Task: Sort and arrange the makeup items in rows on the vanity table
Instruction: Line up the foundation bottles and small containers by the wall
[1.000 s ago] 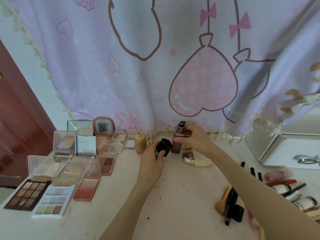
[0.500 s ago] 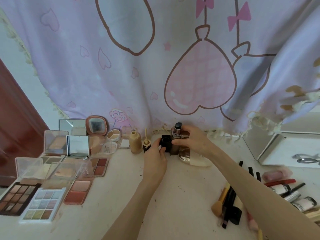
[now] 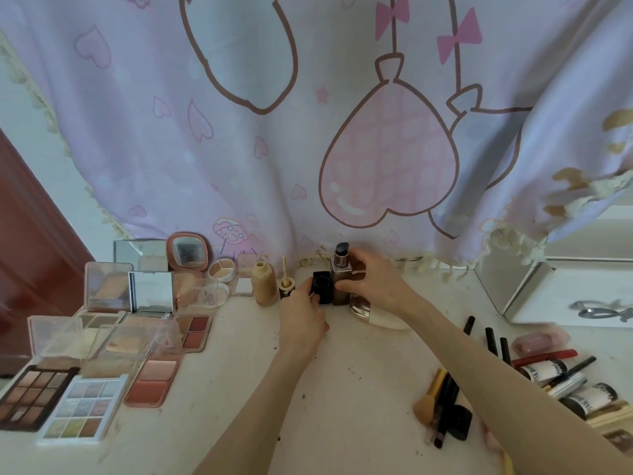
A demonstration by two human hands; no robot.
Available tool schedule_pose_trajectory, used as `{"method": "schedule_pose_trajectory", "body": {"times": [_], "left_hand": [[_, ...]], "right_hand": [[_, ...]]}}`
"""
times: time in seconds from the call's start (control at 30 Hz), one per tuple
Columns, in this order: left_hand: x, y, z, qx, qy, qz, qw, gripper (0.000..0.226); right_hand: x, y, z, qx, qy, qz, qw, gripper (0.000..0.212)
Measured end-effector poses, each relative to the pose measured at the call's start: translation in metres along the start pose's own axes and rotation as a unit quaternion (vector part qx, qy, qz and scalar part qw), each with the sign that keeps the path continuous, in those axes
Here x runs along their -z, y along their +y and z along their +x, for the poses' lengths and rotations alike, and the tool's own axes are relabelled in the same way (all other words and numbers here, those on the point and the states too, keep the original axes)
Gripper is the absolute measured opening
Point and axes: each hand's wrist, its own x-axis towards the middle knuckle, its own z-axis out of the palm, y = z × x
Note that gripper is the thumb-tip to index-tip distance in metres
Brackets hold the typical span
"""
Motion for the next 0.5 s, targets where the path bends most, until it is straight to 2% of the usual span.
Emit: {"method": "schedule_pose_trajectory", "body": {"times": [0.17,0.3,0.4,0.5], "left_hand": [[0.001,0.001,-0.003,0.012,-0.032,0.011,0.999,0.036],[0.004,0.006,-0.006,0.016,-0.035,0.026,0.999,0.027],[0.008,0.007,-0.015,-0.001,0.008,0.02,1.0,0.032],[0.011,0.005,-0.031,-0.075,0.055,-0.01,0.996,0.032]], "right_hand": [[-0.002,0.001,-0.004,-0.011,0.021,-0.006,1.0,0.054],[0.002,-0.001,-0.012,-0.02,0.033,0.011,0.999,0.058],[0.011,-0.002,-0.023,-0.03,0.088,0.011,0.996,0.044],[0.021,0.001,-0.041,-0.02,0.137,-0.111,0.984,0.027]]}}
